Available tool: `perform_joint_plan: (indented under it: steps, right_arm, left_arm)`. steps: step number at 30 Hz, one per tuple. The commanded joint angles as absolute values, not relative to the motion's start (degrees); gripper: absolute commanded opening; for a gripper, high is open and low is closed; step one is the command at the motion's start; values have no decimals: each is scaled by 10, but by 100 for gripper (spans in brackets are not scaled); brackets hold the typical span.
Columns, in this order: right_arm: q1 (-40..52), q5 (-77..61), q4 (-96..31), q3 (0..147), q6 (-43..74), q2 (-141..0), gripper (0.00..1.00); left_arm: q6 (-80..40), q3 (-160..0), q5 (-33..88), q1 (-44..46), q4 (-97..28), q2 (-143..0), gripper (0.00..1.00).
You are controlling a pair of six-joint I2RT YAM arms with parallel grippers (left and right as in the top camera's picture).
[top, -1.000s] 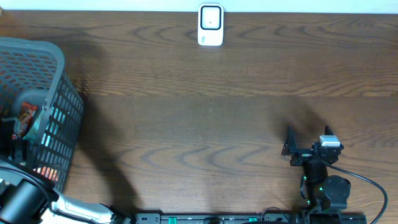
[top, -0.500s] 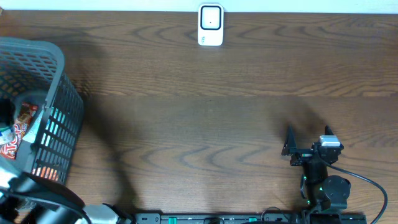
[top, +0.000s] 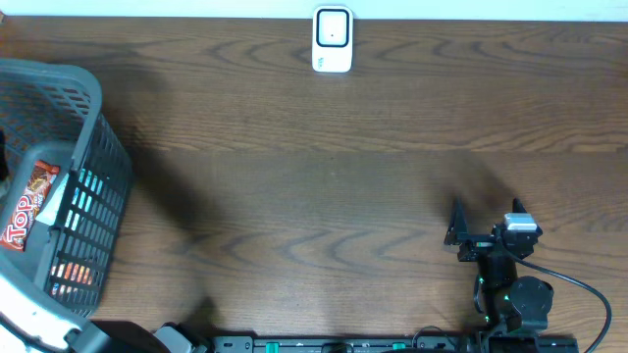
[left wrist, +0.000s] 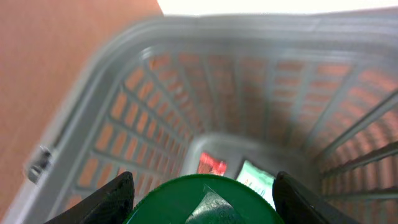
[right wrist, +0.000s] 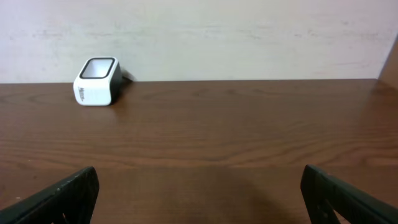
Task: Scan the item barcode
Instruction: 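Lift the jar out of the basket with the left gripper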
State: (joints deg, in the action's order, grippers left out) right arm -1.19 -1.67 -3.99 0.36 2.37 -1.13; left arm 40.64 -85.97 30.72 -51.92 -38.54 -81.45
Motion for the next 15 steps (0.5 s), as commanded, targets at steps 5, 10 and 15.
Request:
perform_joint_plan:
  steps: [5, 10, 15]
  right_arm:
    - [-11, -16, -42, 3, 29, -11, 99]
    - [-11, -16, -42, 3, 30, -11, 99]
    - [-11, -16, -42, 3, 29, -11, 99]
  left_arm:
    - [323, -872, 371, -500, -374, -771, 59]
    - [322, -872, 371, -453, -364, -748, 59]
    - [303, -872, 371, -383, -342, -731, 59]
